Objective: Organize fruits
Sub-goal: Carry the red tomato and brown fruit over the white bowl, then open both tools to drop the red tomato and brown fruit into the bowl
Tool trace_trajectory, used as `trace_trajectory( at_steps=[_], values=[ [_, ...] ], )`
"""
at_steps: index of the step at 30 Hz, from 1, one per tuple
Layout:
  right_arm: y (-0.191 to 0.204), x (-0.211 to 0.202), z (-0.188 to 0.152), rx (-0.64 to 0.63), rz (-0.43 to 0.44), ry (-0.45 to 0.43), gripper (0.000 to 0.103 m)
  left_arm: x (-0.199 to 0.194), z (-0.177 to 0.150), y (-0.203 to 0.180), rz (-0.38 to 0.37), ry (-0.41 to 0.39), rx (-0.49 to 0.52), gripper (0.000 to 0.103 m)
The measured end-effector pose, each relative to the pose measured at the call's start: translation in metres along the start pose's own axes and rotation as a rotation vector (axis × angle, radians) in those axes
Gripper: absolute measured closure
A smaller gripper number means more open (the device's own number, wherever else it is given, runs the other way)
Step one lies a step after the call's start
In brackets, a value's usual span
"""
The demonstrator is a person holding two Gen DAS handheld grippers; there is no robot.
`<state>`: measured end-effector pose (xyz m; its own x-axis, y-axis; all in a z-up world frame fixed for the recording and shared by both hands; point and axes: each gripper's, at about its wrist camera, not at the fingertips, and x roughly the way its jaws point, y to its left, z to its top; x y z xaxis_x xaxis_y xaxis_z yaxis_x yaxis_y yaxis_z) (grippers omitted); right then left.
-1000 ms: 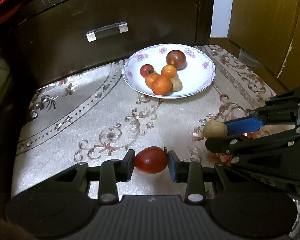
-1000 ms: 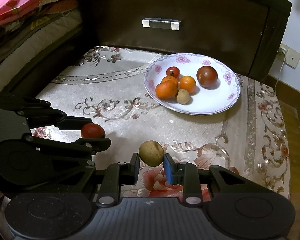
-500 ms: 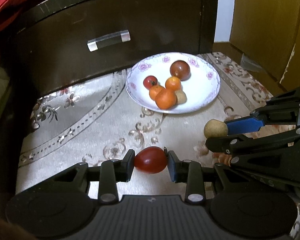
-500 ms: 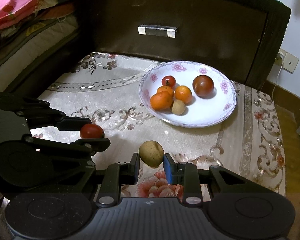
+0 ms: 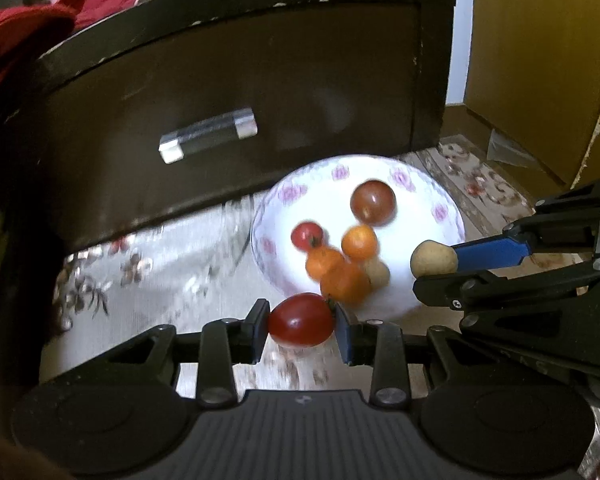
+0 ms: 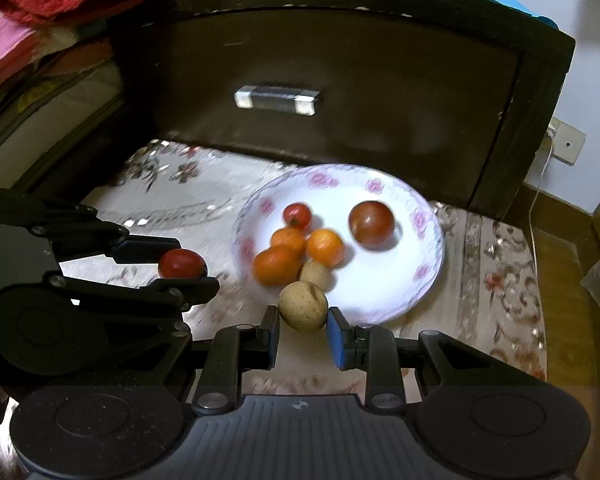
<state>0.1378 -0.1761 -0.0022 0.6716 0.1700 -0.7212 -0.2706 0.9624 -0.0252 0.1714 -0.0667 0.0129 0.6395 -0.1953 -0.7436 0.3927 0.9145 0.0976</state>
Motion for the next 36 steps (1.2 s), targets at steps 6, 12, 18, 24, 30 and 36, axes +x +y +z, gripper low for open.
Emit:
trace_trajectory(
  at_steps=[6, 12, 18, 24, 30, 36],
  values=[
    [-0.022, 0.016, 0.021, 0.014, -0.008, -0.017, 0.078, 0.022, 0.026, -0.001, 0.010, -0.005, 0.032, 0.063],
    [-0.041, 0.035, 0.029, 0.030, -0.004, 0.005, 0.078, 0.045, 0.039, -0.008, 0.009, 0.008, 0.065, 0.063],
    [-0.053, 0.045, 0.033, 0.044, -0.012, 0.012, 0.078, 0.058, 0.046, -0.008, -0.005, 0.007, 0.068, 0.063],
    [-0.057, 0.051, 0.035, 0.053, -0.006, 0.019, 0.078, 0.068, 0.048, -0.005, -0.007, 0.015, 0.075, 0.063],
    [-0.058, 0.054, 0.036, 0.062, 0.001, 0.019, 0.077, 0.071, 0.049, -0.004, -0.006, 0.010, 0.082, 0.063],
    [-0.057, 0.056, 0.034, 0.060, -0.008, 0.014, 0.076, 0.073, 0.047, -0.003, -0.008, 0.020, 0.071, 0.062]
  ],
)
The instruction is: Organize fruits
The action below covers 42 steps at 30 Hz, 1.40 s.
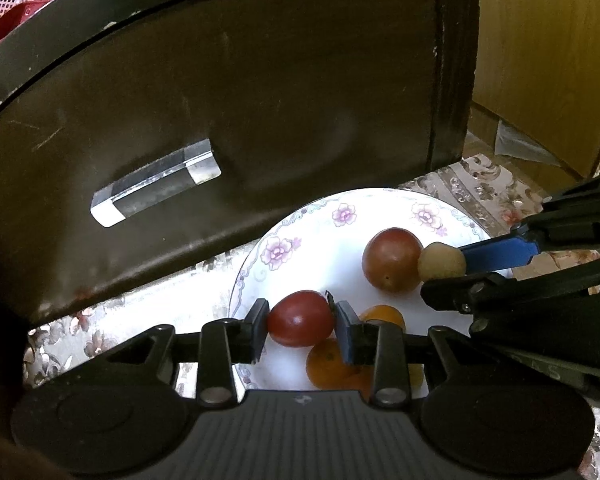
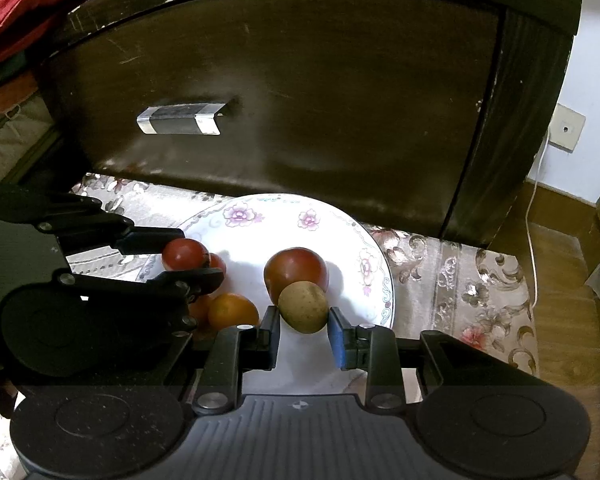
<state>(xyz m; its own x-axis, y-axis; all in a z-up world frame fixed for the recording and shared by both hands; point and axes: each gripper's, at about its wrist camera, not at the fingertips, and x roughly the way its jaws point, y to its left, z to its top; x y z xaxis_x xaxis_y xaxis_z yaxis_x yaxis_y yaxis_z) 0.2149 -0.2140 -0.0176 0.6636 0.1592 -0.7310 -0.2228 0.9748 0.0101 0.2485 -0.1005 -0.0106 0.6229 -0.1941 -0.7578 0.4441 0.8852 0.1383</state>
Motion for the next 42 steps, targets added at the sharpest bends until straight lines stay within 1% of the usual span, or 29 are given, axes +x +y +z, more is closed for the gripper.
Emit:
trace_trajectory(
  at_steps=[3, 16, 25, 27, 32, 37, 40, 42],
  values=[
    [0.000, 0.001, -0.001, -0.002, -0.002, 0.002, 0.076, 0.002, -0.002, -0.001, 0.000, 0.011, 0.001, 0.062],
    [0.000, 0.004, -0.002, 0.005, -0.007, 0.010, 0.076, -0.002, -0.005, 0.000, 0.002, 0.007, -0.013, 0.061],
    [0.000, 0.000, -0.003, 0.008, -0.010, -0.002, 0.070, -0.008, -0.007, 0.003, 0.013, 0.005, -0.019, 0.060],
    [0.000, -0.001, -0.004, 0.009, -0.012, -0.007, 0.068, -0.011, -0.009, 0.004, 0.017, 0.005, -0.017, 0.057],
    [0.003, -0.006, -0.005, 0.014, -0.021, -0.019, 0.064, -0.021, -0.011, 0.005, 0.018, -0.003, -0.023, 0.055],
    [0.007, -0.016, -0.006, 0.028, -0.018, -0.039, 0.064, -0.034, -0.016, 0.005, 0.031, -0.010, -0.030, 0.051],
    [0.009, -0.022, -0.007, 0.034, -0.019, -0.051, 0.063, -0.043, -0.019, 0.006, 0.038, -0.015, -0.040, 0.045],
    [0.011, -0.026, -0.007, 0.038, -0.017, -0.059, 0.061, -0.051, -0.022, 0.007, 0.044, -0.020, -0.052, 0.039]
  ],
)
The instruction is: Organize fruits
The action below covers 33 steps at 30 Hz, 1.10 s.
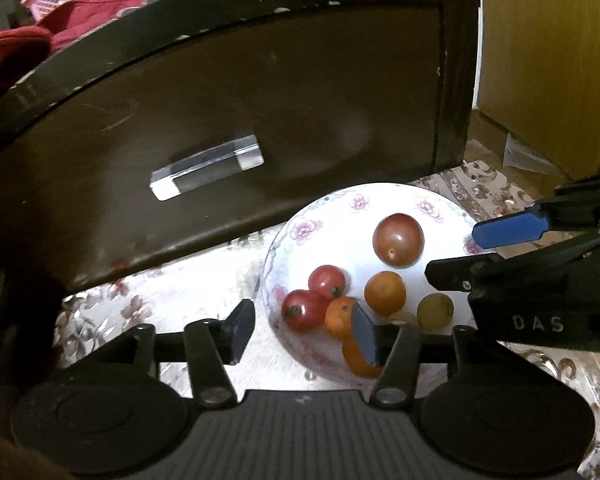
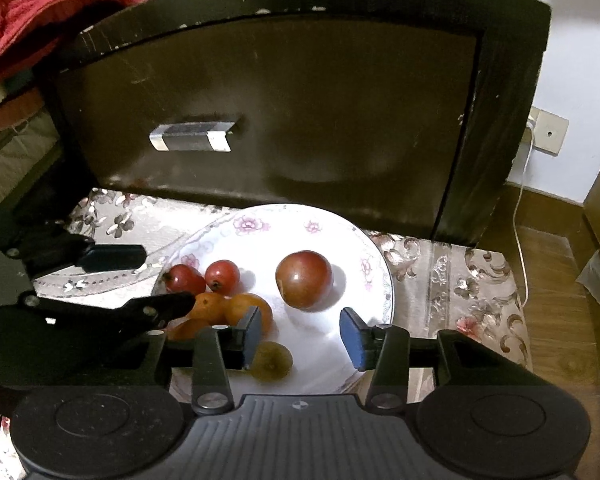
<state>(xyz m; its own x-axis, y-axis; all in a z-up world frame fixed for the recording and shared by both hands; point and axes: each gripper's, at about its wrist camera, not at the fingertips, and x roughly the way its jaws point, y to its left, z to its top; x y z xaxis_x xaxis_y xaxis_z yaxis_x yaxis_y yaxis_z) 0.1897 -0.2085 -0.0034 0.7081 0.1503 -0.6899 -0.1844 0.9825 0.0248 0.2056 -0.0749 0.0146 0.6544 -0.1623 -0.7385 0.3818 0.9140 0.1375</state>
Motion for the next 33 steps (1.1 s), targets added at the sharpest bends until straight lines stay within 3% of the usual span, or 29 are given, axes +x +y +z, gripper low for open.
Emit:
trace_trajectory(
  at_steps=[9, 12, 20, 33],
  values=[
    [0.012, -0.031, -0.016, 0.005, -0.004, -0.030, 0.058, -0.030, -0.026, 0.005, 0.022, -0.004, -0.092, 0.023],
    [0.014, -0.036, -0.025, 0.010, -0.020, -0.019, 0.057, -0.037, -0.038, 0.006, 0.035, -0.003, -0.135, 0.014],
    [0.025, -0.051, -0.053, 0.027, -0.023, 0.016, 0.057, -0.057, -0.069, 0.012, 0.100, 0.017, -0.224, 0.000],
    [0.049, -0.079, -0.083, 0.024, 0.003, 0.031, 0.056, -0.093, -0.101, -0.003, 0.153, 0.039, -0.243, 0.000]
  ],
)
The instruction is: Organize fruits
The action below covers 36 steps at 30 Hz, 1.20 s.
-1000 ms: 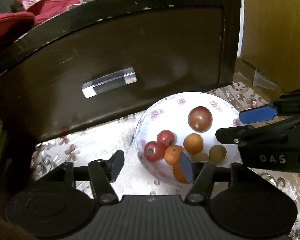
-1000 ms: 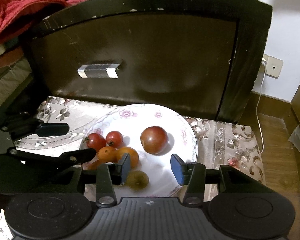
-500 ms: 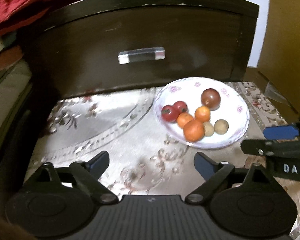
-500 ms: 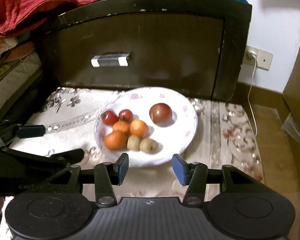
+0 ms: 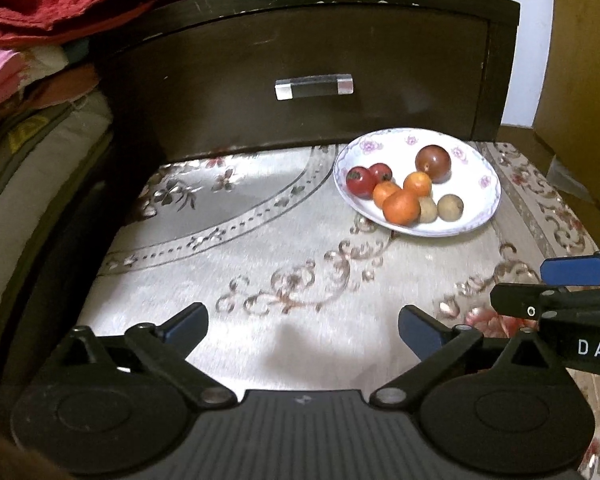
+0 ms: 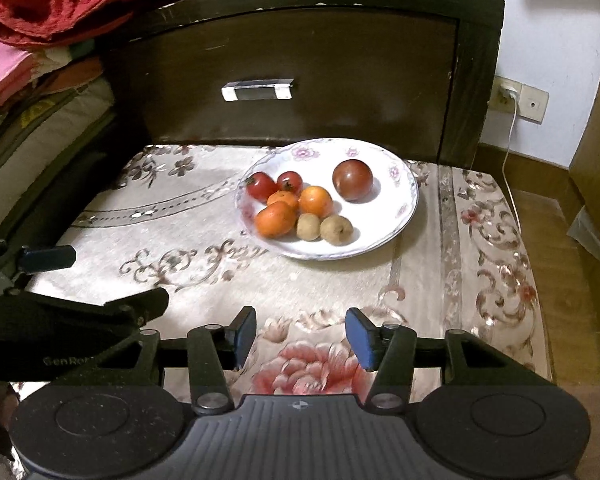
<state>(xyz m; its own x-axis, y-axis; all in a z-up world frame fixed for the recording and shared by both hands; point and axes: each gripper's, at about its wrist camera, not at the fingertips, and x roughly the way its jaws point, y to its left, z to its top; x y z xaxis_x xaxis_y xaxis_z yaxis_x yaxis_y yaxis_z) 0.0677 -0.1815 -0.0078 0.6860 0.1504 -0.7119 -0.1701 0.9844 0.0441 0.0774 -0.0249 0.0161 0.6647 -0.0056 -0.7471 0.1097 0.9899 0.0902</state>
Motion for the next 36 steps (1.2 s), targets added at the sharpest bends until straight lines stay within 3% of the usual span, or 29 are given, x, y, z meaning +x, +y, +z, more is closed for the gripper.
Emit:
trace_trajectory(
  at_steps=[15, 36],
  values=[
    [0.017, -0.030, -0.027, 0.003, 0.026, 0.006, 0.055, -0.036, -0.028, 0.003, 0.025, 0.021, -0.030, 0.000],
    [0.036, -0.046, -0.050, -0.030, 0.032, 0.028, 0.055, -0.048, -0.058, 0.004, 0.037, 0.059, -0.036, 0.000]
  ],
)
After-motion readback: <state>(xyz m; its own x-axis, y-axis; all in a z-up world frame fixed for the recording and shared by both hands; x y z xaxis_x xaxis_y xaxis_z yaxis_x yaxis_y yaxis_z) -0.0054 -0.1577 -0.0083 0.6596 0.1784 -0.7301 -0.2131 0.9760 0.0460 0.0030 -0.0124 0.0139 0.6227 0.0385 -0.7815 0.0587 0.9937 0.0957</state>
